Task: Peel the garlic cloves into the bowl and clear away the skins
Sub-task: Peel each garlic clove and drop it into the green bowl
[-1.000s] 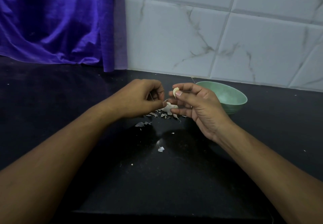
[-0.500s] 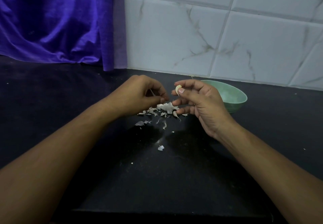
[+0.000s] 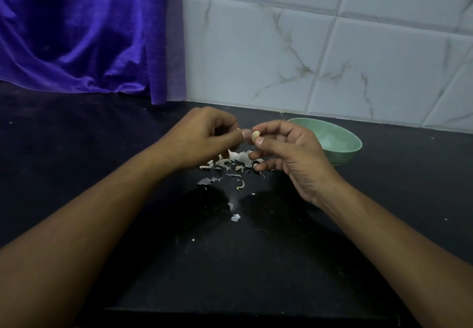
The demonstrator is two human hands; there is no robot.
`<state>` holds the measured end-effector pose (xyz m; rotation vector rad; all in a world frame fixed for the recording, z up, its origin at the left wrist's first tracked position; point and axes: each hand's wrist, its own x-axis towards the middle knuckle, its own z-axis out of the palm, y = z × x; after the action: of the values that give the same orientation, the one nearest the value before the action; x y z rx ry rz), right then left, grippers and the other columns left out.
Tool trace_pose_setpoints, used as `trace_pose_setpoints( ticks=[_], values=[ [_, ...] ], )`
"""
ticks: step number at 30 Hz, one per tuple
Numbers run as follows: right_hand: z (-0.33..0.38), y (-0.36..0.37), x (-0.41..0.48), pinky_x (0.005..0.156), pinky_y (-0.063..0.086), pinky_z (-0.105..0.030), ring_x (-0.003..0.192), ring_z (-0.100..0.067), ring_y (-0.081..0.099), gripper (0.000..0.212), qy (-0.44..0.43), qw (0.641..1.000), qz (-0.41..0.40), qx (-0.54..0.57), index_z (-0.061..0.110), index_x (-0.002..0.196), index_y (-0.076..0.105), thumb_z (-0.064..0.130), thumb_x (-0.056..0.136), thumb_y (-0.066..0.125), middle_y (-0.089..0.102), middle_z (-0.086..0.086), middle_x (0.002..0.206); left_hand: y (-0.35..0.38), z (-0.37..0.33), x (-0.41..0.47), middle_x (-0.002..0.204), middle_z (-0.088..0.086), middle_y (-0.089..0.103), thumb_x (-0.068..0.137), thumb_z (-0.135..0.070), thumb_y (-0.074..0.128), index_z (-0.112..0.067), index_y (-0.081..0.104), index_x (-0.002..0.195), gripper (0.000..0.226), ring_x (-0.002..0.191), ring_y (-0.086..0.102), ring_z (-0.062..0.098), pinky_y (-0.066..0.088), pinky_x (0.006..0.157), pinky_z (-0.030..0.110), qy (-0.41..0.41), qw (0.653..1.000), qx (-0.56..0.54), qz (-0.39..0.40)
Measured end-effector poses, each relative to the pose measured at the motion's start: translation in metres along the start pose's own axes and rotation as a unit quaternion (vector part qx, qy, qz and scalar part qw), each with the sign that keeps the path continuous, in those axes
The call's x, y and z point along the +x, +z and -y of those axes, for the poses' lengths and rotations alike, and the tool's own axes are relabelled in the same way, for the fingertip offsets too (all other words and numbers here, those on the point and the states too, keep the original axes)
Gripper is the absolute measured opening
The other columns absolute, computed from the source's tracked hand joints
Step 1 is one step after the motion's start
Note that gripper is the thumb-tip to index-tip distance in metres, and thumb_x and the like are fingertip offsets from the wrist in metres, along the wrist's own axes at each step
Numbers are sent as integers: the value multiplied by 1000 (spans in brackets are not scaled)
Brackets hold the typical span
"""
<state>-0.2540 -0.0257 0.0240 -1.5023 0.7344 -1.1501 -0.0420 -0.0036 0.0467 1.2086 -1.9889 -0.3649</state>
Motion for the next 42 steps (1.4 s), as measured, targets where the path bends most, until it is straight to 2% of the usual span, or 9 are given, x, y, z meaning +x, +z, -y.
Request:
trace_pose_setpoints(
  ticks=[7,11,16,20,24,28,32,37,42],
  values=[
    [0,2,-2,62,62,-31,75,-22,73,17,-15,1000,17,-18,-1,107,69,-2,89,73,77,-16,98,7,-1,0,79,5,76,93,-33,77,-13,74,92,21,73,75,18,64,69,45,-37,994,-98,-10],
    [2,2,-3,65,63,-33,75,-23,74,18,-23,1000,5,-21,-3,105,68,-5,88,73,77,-21,101,6,0,1,80,7,76,94,-29,76,-7,74,95,22,75,75,18,61,64,35,-47,989,-138,9],
    [3,2,-3,66,64,-33,75,-24,74,14,-31,999,-7,-26,0,100,70,-5,87,75,73,-29,96,5,0,2,85,12,76,96,-17,73,-1,73,96,16,77,73,24,62,64,36,-52,982,-181,20],
    [2,2,-2,68,64,-33,75,-24,75,14,-41,999,-5,-32,3,98,71,-4,87,75,75,-22,92,5,0,1,87,10,78,97,-18,73,-3,74,96,15,78,75,24,61,67,39,-51,985,-163,14],
    [1,3,-2,69,64,-34,76,-24,74,14,-53,998,-7,-47,5,97,69,-4,88,75,75,-19,89,5,-2,1,84,5,78,96,-26,74,-8,76,96,18,74,75,18,60,65,33,-50,990,-128,8],
    [0,3,-2,70,63,-36,78,-27,76,14,-55,996,1,-66,5,100,67,-3,90,74,75,-25,94,6,-2,0,80,5,77,94,-30,75,-11,76,94,19,73,75,17,61,65,31,-48,992,-114,3],
    [0,2,-1,75,64,-39,78,-22,74,12,-61,996,-6,-61,1,104,70,-3,93,70,78,-14,91,7,0,1,79,5,76,93,-29,77,-10,74,95,19,73,75,15,59,62,30,-53,990,-129,-2],
    [1,1,-1,75,64,-38,75,-22,74,11,-45,998,-8,-38,-3,103,71,1,93,70,78,-17,89,12,3,2,80,5,74,86,-26,85,-13,71,99,23,72,73,15,64,65,39,-57,988,-141,3],
    [3,1,-2,73,64,-36,76,-26,76,12,-43,998,-3,-53,-3,104,71,3,94,70,78,-18,91,12,3,2,77,1,73,86,-21,84,-16,73,95,15,65,69,7,56,58,28,-40,992,-121,-11]
  ],
)
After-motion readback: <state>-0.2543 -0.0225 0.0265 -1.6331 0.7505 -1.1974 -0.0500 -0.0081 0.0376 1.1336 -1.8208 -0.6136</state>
